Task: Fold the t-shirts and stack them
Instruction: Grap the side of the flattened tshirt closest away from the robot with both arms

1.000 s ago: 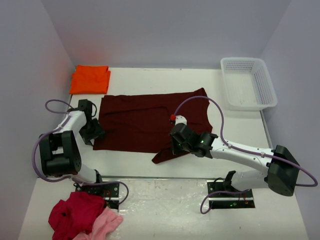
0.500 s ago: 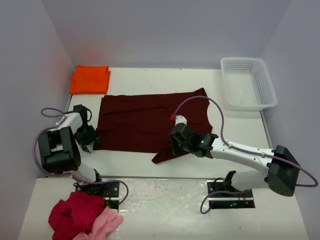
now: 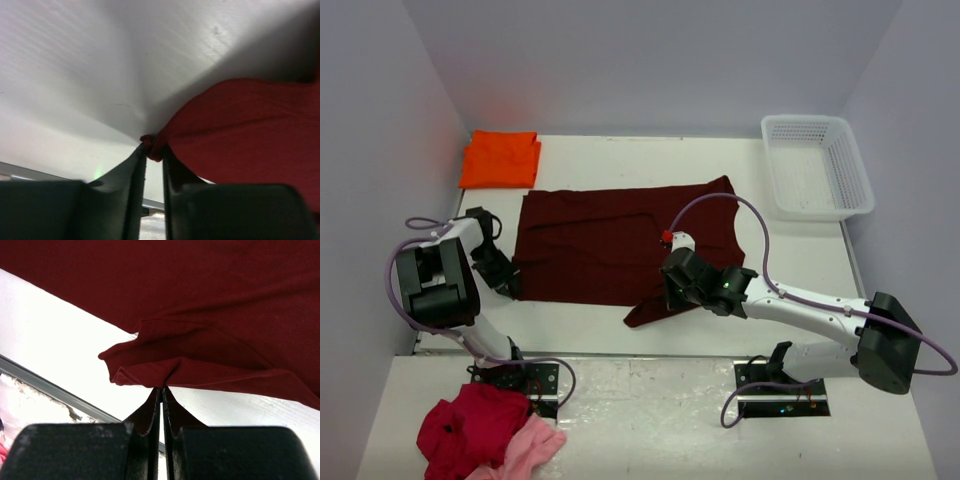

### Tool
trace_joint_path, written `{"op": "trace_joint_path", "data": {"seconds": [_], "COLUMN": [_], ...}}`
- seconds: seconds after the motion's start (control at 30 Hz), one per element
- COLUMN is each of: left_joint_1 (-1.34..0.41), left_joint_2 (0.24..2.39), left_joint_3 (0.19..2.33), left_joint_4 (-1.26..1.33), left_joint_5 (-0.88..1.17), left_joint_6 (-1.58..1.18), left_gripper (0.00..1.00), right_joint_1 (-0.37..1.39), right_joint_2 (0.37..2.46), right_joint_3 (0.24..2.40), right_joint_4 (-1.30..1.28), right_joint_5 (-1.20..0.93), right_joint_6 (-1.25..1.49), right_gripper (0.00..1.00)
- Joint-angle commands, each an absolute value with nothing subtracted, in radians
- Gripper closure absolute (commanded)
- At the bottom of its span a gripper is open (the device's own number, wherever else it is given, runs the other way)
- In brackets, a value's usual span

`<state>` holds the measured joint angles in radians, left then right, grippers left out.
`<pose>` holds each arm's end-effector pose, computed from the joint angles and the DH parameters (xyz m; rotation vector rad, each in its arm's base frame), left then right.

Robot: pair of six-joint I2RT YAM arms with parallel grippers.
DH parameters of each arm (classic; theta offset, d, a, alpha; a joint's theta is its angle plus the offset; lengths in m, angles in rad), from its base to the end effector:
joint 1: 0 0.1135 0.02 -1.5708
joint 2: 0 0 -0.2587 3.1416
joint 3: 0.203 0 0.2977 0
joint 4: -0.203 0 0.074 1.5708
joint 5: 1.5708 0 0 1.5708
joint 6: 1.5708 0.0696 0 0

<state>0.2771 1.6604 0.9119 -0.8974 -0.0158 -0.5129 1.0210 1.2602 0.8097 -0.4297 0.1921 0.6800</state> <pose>0.2756 0.0795 0.0735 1.1800 -2.8327 -0.0376 0.1787 0.2661 0.1772 -0.3386 2.4771 0.5167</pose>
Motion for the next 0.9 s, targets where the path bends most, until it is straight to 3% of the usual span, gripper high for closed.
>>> {"op": "trace_joint_path", "data": {"seconds": [0.0,0.17,0.47,0.87], "left_joint_1": [0.287,0.29,0.288,0.273], "left_joint_2": [1.721,1.707,1.482,1.168], "left_joint_3": [0.885,0.884,0.867,0.758], "left_joint_4": [-0.792,-0.793,-0.864,-0.801], "left_joint_5": [-0.092,-0.091,-0.005,0.132], "left_joint_6": [-0.509,-0.511,-0.509,-0.549], "left_gripper": [0.84,1.0,1.0,1.0], "right_joint_1": [1.025,1.025,1.025,1.025], "right_joint_2": [1.244,1.246,1.243,1.146], "right_joint_3": [0.808,0.816,0.871,1.031], "right_joint_4": [-0.408,-0.423,-0.537,-0.975], "right_joint_5": [0.215,0.229,0.308,0.517], "right_joint_6": [0.681,0.684,0.745,0.903], "right_gripper": [1.0,1.0,1.0,1.0]}}
